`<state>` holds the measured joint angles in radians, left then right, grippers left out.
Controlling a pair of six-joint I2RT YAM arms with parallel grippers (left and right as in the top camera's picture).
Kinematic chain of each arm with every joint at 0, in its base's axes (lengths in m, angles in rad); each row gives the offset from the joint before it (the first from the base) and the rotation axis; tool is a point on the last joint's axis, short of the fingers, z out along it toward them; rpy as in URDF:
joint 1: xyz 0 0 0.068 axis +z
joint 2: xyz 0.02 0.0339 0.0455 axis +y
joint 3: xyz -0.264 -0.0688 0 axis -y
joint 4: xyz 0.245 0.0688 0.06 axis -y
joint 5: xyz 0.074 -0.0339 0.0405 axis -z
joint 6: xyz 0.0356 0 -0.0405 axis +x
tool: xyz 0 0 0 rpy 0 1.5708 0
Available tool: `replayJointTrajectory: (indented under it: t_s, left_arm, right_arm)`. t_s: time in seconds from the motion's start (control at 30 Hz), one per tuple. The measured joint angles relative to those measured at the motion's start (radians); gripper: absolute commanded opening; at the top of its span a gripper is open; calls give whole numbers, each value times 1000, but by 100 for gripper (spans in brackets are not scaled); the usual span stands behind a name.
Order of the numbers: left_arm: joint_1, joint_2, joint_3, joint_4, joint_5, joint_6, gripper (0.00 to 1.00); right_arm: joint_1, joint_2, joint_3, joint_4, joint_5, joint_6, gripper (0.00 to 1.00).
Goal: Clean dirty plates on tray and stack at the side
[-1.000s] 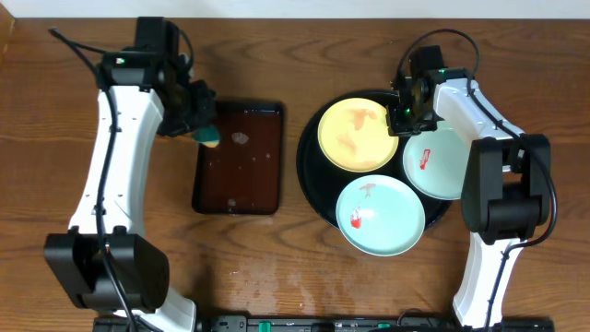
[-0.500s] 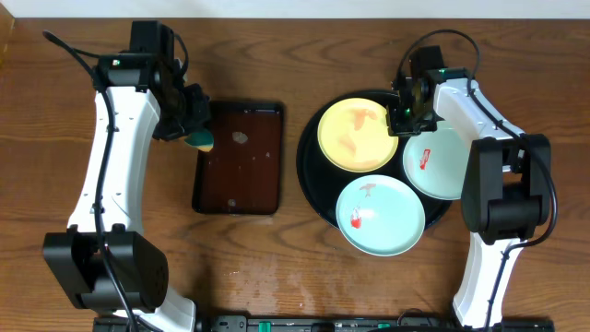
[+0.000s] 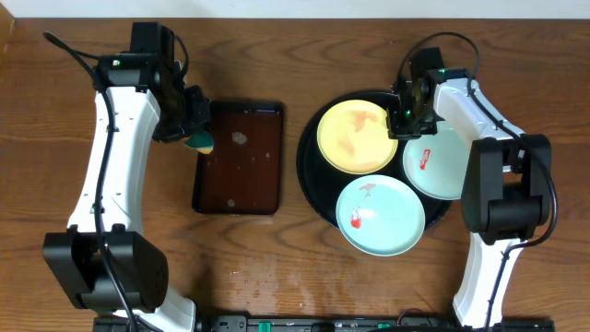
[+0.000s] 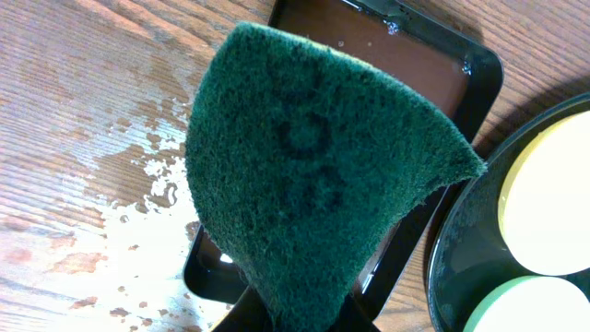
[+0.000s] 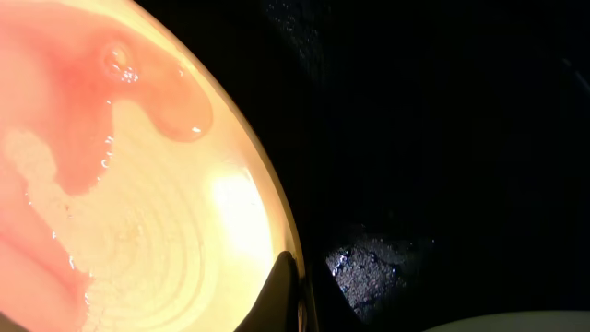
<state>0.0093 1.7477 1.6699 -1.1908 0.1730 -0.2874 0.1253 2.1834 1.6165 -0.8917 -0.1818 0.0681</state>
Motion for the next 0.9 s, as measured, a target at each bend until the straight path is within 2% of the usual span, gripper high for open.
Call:
replayJointTrajectory:
  t_s: [0.2, 0.23, 0.3, 0.9]
  left_arm:
    - [0, 0, 0, 5, 0, 0, 8]
    - [0, 0, 0, 7, 0, 0, 8]
    - [0, 0, 0, 10, 0, 0, 8]
    - [0, 0, -6, 21, 0, 0, 8]
  right_arm:
    - [0, 0, -2, -13, 2, 2, 14]
    - [0, 0, -3, -14, 3, 3, 14]
    - [0, 0, -4, -16, 3, 0, 1]
    - [-2, -2, -4, -11, -6, 8, 1]
